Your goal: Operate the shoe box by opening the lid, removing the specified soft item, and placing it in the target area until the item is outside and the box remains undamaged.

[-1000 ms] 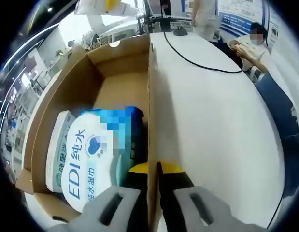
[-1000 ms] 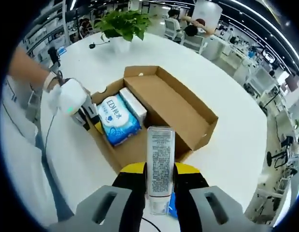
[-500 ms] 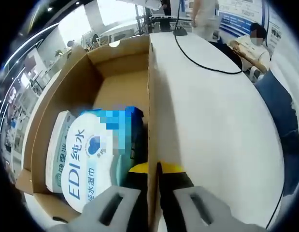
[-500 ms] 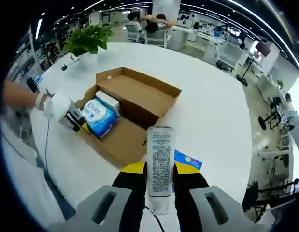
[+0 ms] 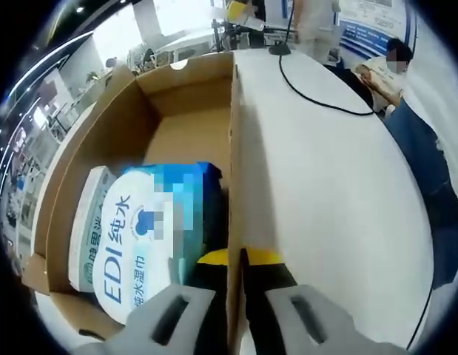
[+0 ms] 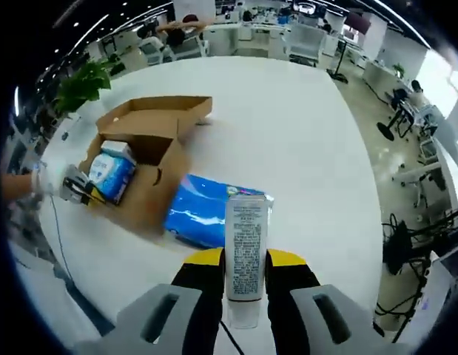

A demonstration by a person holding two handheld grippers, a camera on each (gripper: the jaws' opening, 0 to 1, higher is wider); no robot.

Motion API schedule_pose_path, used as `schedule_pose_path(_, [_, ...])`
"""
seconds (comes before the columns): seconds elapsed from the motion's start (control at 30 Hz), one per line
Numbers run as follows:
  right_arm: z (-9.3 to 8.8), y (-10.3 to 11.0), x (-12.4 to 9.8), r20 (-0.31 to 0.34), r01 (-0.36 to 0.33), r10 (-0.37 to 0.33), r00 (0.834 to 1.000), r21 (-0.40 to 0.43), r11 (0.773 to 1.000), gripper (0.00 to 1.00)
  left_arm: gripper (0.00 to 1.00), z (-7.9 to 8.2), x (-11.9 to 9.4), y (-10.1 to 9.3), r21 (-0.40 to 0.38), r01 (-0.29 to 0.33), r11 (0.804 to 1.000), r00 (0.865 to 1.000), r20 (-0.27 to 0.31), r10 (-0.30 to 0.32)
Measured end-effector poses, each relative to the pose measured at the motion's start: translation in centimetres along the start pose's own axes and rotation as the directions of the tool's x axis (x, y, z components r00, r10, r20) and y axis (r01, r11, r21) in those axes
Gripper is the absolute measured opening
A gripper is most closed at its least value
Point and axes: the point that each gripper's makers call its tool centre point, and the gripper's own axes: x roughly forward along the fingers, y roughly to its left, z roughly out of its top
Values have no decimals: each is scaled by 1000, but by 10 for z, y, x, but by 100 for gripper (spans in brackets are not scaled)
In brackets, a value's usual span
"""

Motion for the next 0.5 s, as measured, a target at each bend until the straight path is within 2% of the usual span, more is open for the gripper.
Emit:
schedule_pose_path(0.2, [-22, -19, 21, -33, -11, 13, 999, 60, 998, 19, 1, 0, 1, 0, -5, -2, 1000, 1000, 3, 2])
schedule_pose_path(0.5, [-41, -28, 39, -66, -27, 34, 997, 101, 994, 19, 1, 1, 1, 0, -17, -7, 1000, 1000, -2, 7])
